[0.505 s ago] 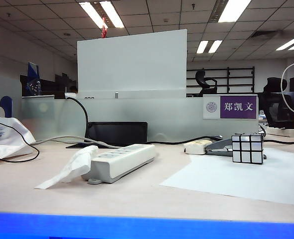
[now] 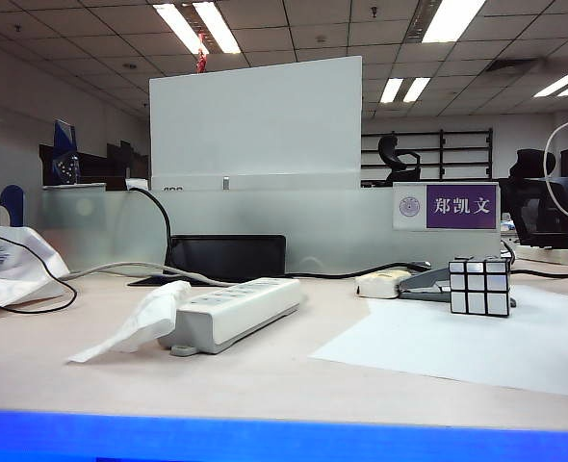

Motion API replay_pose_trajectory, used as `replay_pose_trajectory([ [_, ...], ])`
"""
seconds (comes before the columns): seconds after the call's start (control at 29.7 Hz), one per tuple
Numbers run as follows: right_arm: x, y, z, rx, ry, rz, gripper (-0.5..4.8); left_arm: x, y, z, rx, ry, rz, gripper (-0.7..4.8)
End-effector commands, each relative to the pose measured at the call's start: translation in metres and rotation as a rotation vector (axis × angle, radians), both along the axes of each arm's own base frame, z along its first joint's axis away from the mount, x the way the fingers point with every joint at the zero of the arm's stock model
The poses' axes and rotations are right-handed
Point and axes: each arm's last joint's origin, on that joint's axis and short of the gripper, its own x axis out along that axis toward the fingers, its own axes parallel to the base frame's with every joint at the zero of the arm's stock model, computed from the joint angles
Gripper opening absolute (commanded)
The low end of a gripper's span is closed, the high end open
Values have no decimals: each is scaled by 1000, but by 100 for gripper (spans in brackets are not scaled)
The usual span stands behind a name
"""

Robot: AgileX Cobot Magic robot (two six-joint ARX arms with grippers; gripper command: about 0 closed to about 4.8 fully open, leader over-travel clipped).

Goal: Press the button on the power strip.

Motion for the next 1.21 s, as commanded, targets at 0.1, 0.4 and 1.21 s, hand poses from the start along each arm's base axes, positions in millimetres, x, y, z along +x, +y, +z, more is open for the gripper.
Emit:
replay_pose_trajectory([
  [0.1, -3, 8, 7, 12, -50, 277, 0, -4, -1, 23, -130, -156, -68, -5],
  [0.4, -2, 12, 16, 34, -17, 470, 0, 8, -10, 65, -20, -38, -335, -5],
  [1.21, 28, 13, 38, 47, -14, 589, 0, 206, -103, 86, 135, 564, -937, -5],
])
